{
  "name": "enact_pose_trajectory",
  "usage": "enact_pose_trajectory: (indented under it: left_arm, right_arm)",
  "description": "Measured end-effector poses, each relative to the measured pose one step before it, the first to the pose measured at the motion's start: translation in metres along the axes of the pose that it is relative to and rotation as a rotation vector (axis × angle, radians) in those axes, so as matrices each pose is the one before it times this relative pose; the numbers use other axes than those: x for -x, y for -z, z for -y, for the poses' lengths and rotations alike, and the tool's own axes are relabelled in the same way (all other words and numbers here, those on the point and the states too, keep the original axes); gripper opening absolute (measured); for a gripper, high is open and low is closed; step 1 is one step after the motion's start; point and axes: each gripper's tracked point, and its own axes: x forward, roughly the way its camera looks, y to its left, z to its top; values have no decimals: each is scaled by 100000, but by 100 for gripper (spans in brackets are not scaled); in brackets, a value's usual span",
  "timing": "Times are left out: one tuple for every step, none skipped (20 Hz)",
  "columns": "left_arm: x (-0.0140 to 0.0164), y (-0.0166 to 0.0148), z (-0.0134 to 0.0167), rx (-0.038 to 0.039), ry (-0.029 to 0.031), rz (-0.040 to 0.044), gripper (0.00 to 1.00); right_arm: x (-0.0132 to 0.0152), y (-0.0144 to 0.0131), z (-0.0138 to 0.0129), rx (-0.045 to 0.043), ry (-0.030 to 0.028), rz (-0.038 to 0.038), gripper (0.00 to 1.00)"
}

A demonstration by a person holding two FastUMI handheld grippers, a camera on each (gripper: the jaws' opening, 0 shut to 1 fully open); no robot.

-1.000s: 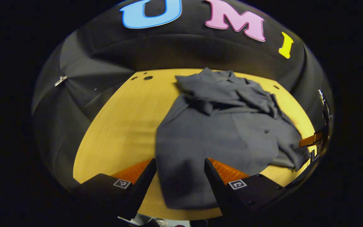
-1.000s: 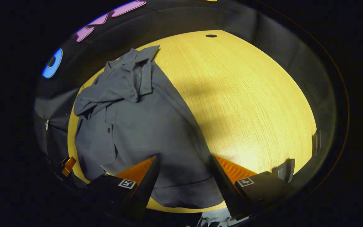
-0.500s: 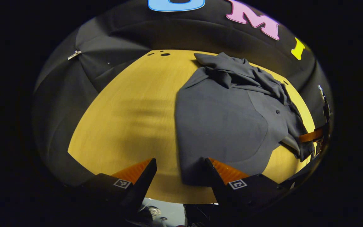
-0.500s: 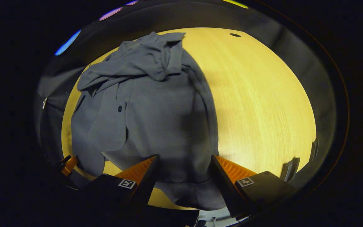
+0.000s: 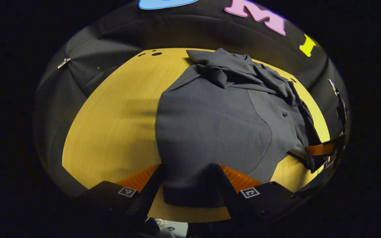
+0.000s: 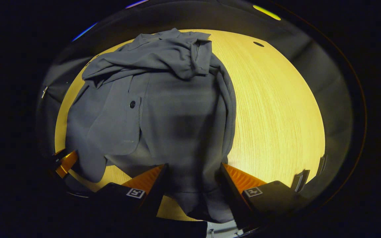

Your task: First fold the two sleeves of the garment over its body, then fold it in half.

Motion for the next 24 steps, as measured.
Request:
enact_pose_trajectory:
  left_arm:
    - [-240, 14, 188, -831, 215, -112, 95]
    - [-43, -171, 314, -357, 699, -406, 91]
    - [-167, -167, 354, -78, 292, 68, 85]
    - [-87, -254, 389, -144, 664, 1, 80]
    - [-272, -119, 420, -487, 877, 212, 66]
    - [-159, -126, 428, -334, 1160, -42, 54]
    - [265, -212, 396, 243, 1602, 211, 43]
    - [-161, -144, 200, 1005, 761, 227, 31]
    - [-116, -93, 24, 1620, 411, 306, 16]
    - [-20, -233, -24, 1820, 757, -132, 11]
    - [10, 44, 85, 1989, 1176, -352, 6]
    - [96, -54, -89, 1712, 346, -1222, 6]
    - [448, -190, -165, 1351, 214, 619, 6]
    - [538, -612, -48, 691, 261, 1529, 6]
    - [597, -625, 209, 273, 619, 2040, 6]
    - [728, -814, 273, -256, 805, 2390, 6]
    - [776, -798, 232, -731, 765, 2638, 6]
    - [650, -946, 248, -610, 858, 2822, 6]
    - [509, -1043, 260, -308, 1123, 2700, 6]
    - [291, -712, 261, -3, 742, 1596, 5]
    - [316, -744, 177, 528, 663, 1435, 6]
    - [253, -867, 106, 1032, 366, 1338, 6]
    - [162, -772, 169, 1305, 470, 1463, 6]
    - [158, -867, 196, 1107, 697, 1244, 6]
  right_arm:
    - [-87, -99, -169, -216, -465, 377, 87]
    - [-60, -67, -141, 121, -795, -230, 74]
    - [-27, -89, -60, 60, -888, -155, 68]
    - [-51, -113, 95, -265, -437, -204, 44]
    - [-75, -166, -70, -1602, -1246, 27, 36]
    - [-13, 3, -73, -648, -1139, -734, 27]
    - [-159, -62, -196, -820, -2814, 794, 27]
    - [103, -283, -170, -1651, -1493, -295, 9]
    - [-38, -11, -139, -432, -2674, -46, 9]
    - [21, -55, 26, -329, -1918, -530, 6]
    - [168, -99, -18, -976, -1576, 2, 6]
    - [191, -320, 65, -1059, -930, 982, 0]
    - [356, -499, -32, -891, -928, 1506, 6]
    - [329, -304, -75, -687, -892, 1484, 6]
    - [462, -467, -183, -529, -1272, 1427, 6]
    - [540, -501, -238, -196, -1115, 1773, 6]
    - [503, -574, -195, -123, -991, 1718, 6]
    - [522, -542, -225, -93, -381, 1685, 6]
    - [511, -681, -345, 56, -864, 2240, 6]
    - [527, -751, -353, 546, -773, 2609, 6]
    - [366, -899, -441, 998, -778, 2172, 6]
    - [318, -696, -499, 1347, -1049, 2049, 6]
    - [315, -716, -477, 1482, -938, 1893, 6]
    - [173, -876, -363, 1736, -1020, 2106, 6]
